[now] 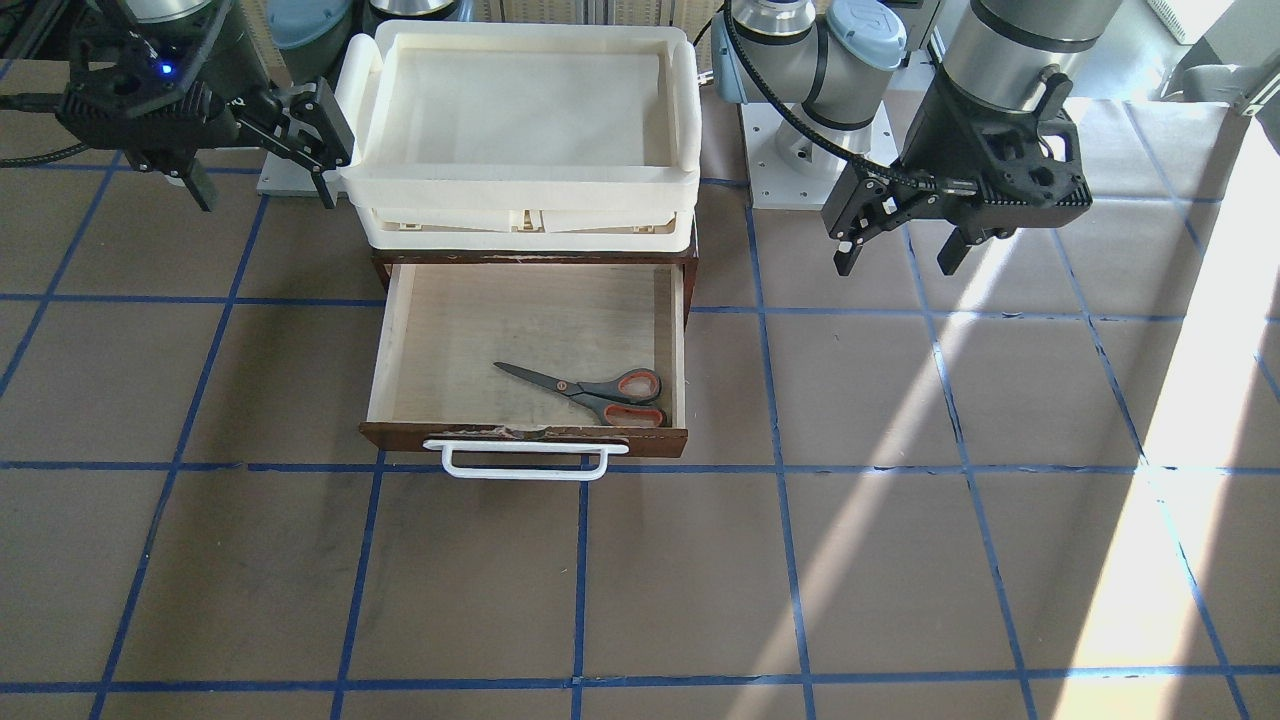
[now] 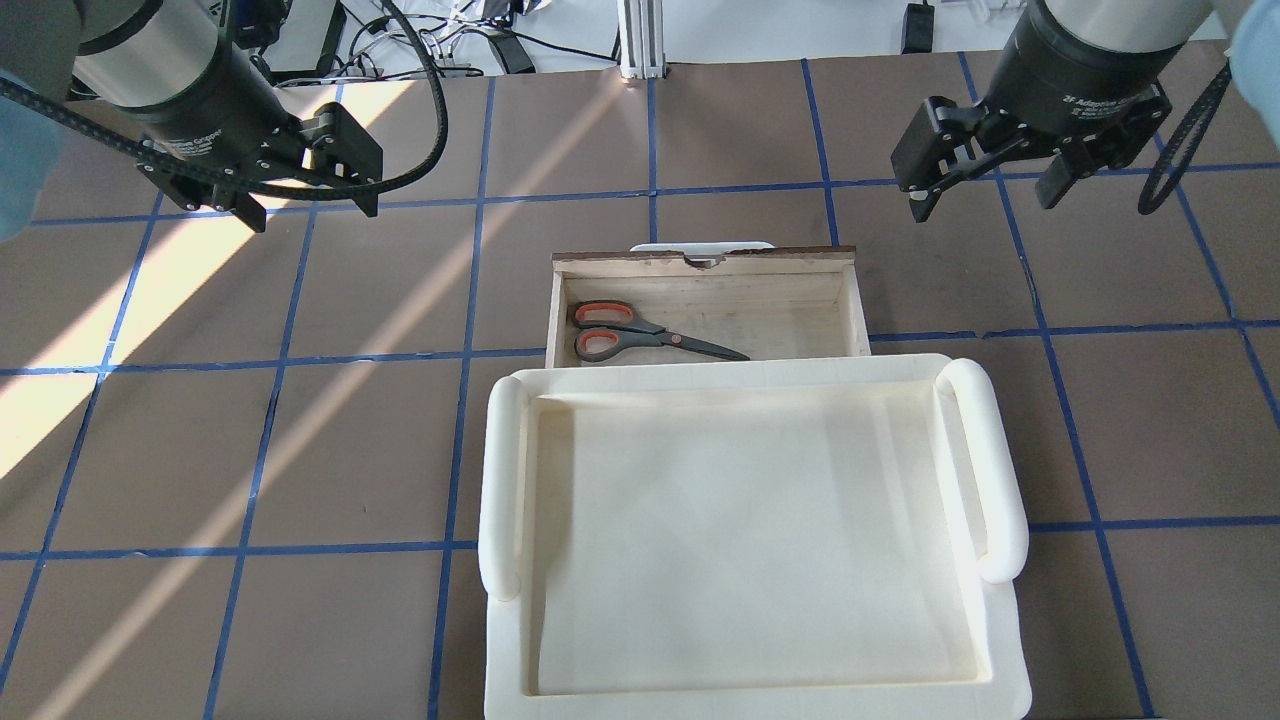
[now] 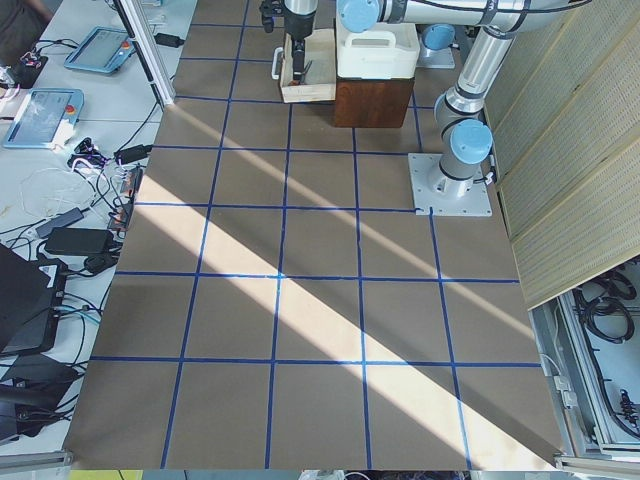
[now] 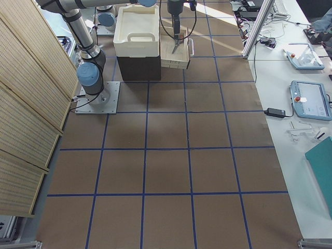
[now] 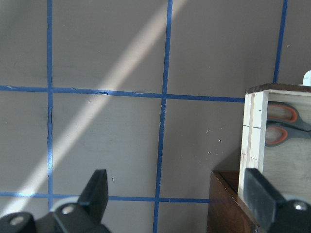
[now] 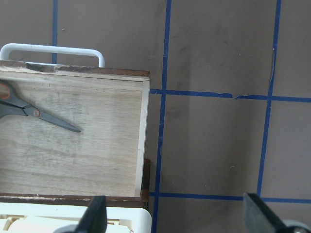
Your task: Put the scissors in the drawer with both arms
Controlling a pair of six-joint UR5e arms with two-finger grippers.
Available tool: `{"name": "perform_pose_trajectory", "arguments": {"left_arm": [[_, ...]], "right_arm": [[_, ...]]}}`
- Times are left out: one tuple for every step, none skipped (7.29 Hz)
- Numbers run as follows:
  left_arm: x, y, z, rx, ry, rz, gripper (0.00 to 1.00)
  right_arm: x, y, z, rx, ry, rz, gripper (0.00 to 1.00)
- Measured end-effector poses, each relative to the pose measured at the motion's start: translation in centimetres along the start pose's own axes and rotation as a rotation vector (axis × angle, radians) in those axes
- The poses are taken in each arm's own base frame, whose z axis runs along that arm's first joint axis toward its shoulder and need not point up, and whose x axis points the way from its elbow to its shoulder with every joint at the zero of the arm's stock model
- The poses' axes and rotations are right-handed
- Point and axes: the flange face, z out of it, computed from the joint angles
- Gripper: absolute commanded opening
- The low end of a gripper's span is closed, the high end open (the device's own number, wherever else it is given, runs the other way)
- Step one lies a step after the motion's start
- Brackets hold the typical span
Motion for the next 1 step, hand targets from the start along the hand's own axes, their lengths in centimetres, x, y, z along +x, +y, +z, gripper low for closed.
{"name": "perform_pose_trajectory", "arguments": {"left_arm": [[-0.10,-0.12,0.16,-0.003,0.000,-0.002,1.00]], "right_arm": [[0.00,0.00,0.00,0.000,0.000,0.000,1.00]]}}
